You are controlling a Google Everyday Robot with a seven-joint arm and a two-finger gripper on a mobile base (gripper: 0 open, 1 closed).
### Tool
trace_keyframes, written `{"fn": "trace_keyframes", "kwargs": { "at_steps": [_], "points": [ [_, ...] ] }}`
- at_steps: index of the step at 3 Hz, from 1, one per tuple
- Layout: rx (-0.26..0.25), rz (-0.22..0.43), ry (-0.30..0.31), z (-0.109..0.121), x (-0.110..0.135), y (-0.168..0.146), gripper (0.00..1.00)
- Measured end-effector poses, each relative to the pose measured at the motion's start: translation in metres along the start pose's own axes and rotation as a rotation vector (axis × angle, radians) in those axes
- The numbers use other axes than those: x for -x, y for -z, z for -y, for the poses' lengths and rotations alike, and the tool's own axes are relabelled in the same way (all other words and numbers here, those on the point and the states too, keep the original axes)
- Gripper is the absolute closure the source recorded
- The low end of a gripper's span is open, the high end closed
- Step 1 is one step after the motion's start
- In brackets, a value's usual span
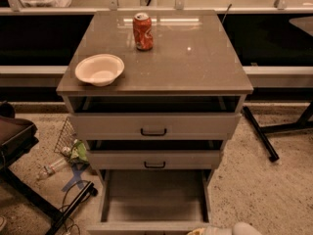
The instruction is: Close bottom drawer
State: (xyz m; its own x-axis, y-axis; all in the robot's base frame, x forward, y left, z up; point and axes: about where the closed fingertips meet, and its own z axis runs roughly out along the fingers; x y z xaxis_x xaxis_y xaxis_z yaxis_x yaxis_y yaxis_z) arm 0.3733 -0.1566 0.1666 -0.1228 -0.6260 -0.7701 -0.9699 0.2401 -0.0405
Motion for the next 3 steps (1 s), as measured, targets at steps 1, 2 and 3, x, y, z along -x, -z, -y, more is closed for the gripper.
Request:
{"fn": "trace_keyframes", "kwargs": {
  "at_steps": [1, 2, 3],
  "points": [
    [0.0, 0.004, 0.009, 0.006, 0.003, -0.005, 1.0],
    [0.001, 0.009, 0.056, 0.038, 0.034, -0.024, 1.0],
    [-0.001, 0.01, 0.07, 0.048, 0.043, -0.029, 1.0]
  ]
}}
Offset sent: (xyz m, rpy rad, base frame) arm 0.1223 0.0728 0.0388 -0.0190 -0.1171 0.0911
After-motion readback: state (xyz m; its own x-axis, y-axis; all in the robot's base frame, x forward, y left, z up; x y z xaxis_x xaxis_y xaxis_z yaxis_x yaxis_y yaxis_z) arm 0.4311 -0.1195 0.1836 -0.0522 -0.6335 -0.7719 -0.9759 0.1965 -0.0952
